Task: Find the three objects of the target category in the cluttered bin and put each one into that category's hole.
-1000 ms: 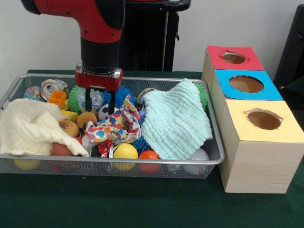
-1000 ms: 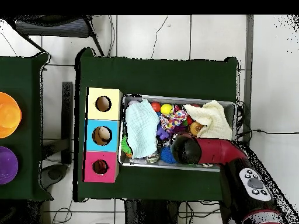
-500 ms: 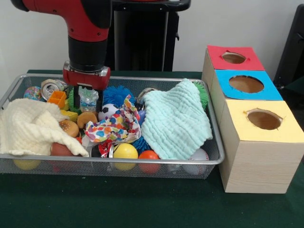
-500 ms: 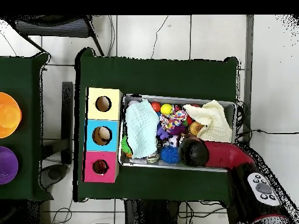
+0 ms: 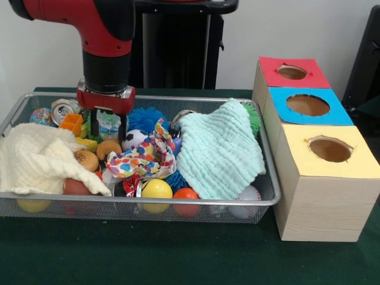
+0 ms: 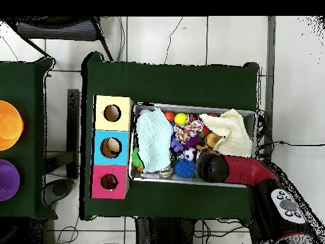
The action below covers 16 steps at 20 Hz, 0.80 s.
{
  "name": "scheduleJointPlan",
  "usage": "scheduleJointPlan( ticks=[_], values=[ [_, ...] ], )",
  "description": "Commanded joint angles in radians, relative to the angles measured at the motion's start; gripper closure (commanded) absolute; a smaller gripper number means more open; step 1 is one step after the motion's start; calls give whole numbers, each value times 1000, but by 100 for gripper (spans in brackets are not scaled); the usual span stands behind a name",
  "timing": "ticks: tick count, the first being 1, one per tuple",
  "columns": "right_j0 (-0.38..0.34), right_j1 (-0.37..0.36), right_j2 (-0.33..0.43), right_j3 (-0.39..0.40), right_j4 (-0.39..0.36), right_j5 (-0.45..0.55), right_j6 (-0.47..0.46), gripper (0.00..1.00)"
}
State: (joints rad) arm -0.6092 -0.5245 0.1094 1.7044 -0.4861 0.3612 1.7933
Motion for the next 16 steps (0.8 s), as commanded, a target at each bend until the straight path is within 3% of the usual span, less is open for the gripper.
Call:
scheduleJointPlan(
  ticks=[1,8,16],
  values=[
    [-23,71,62,-22,-25,28,-13,0],
    [-25,95,62,-27,-39,-71,29,0],
    [-117,107,171,53,42,-136,76,0]
  ],
)
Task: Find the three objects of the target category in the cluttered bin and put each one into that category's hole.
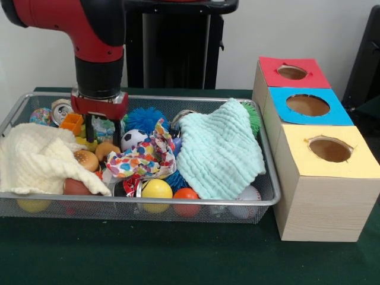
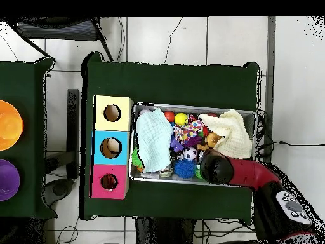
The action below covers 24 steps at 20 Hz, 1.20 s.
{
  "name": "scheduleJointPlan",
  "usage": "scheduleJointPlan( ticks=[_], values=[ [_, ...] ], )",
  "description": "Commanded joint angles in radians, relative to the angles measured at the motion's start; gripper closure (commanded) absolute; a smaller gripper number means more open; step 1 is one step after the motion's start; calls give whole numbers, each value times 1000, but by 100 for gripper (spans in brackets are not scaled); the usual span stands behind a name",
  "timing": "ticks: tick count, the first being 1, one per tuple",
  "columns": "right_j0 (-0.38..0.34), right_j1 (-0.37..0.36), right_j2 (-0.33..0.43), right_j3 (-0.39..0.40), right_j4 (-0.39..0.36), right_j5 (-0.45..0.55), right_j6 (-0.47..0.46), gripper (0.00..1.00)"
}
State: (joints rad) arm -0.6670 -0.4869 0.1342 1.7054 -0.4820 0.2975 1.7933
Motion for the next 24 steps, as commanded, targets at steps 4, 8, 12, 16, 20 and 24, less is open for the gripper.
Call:
scheduleJointPlan(
  ticks=[4,8,12,16,20,24],
  values=[
    [-113,82,211,86,54,-122,94,0],
    [-138,88,247,110,60,-161,114,0],
    [-85,80,194,94,49,-143,118,0],
    [-34,74,143,69,47,-94,109,0],
    [-16,84,126,50,37,-59,77,100],
    [11,66,103,48,14,-64,65,100]
  ],
)
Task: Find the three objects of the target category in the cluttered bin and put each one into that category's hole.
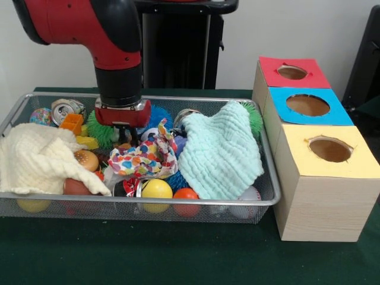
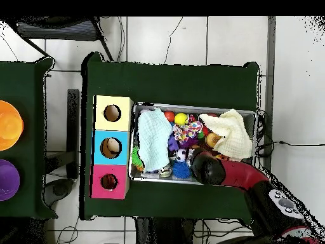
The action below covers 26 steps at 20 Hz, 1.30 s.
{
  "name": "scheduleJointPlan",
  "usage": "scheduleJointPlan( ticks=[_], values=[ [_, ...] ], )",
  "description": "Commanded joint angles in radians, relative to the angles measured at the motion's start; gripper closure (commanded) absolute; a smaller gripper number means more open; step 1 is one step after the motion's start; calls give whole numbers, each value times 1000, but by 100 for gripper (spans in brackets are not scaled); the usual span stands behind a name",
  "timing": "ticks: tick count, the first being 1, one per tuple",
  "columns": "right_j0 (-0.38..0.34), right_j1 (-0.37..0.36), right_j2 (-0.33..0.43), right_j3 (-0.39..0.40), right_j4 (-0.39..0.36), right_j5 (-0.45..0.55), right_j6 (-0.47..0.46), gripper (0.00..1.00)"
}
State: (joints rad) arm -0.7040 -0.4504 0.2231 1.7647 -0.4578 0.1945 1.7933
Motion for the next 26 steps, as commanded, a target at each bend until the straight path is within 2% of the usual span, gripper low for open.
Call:
scheduleJointPlan(
  ticks=[1,3,7,12,14,17,19,26],
  values=[
    [54,24,9,-11,-4,58,62,100],
    [82,-31,-25,13,32,104,99,100],
    [73,-143,-26,88,47,104,105,100],
    [65,-399,35,167,115,298,1,100],
    [69,-471,51,181,146,358,-24,100],
    [75,-523,66,190,184,419,-29,100],
    [78,-538,72,204,205,420,-10,100],
    [61,-586,124,334,318,312,66,100]
  ],
)
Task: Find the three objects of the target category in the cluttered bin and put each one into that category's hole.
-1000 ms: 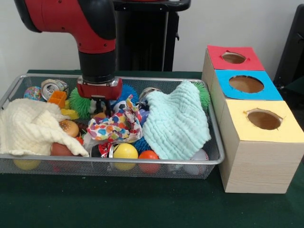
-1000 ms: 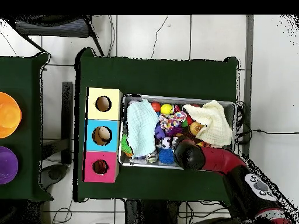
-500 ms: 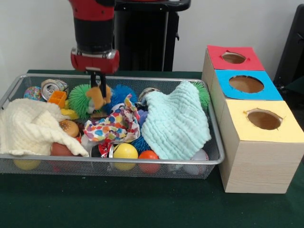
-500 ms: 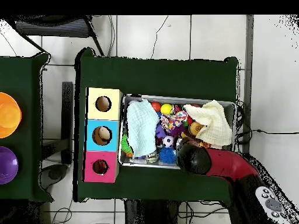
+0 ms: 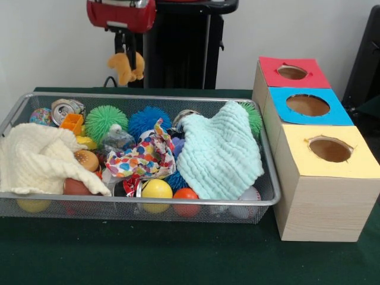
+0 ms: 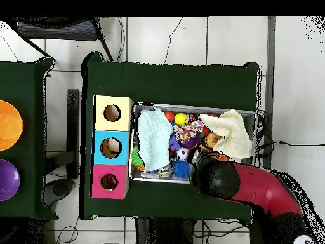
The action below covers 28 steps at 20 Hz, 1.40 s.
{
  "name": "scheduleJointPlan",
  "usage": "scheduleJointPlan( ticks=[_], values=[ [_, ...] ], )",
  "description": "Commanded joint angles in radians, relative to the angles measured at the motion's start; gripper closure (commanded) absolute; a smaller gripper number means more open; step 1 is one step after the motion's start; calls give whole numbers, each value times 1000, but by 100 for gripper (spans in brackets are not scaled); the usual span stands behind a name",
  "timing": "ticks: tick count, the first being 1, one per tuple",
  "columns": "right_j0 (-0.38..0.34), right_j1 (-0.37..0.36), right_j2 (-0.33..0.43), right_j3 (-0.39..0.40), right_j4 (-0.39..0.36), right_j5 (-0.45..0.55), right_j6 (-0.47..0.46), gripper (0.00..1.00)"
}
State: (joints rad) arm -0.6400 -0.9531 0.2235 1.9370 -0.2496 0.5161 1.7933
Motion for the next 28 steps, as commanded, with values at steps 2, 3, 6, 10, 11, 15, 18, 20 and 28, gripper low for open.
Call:
scheduleJointPlan(
  ticks=[2,3,6,10,11,15,18,20,28],
  values=[
    [0,-95,129,210,143,-36,90,100],
    [8,-100,124,228,159,-32,100,100],
    [36,-121,110,289,193,-62,136,100],
    [98,-167,73,329,235,-65,174,100],
    [118,-180,62,334,242,-59,182,100],
    [217,-231,-10,343,247,-4,233,100],
    [279,-254,-38,367,267,4,259,100],
    [329,-259,-55,369,287,14,286,100],
    [514,-224,-126,356,351,-46,376,100]
  ],
)
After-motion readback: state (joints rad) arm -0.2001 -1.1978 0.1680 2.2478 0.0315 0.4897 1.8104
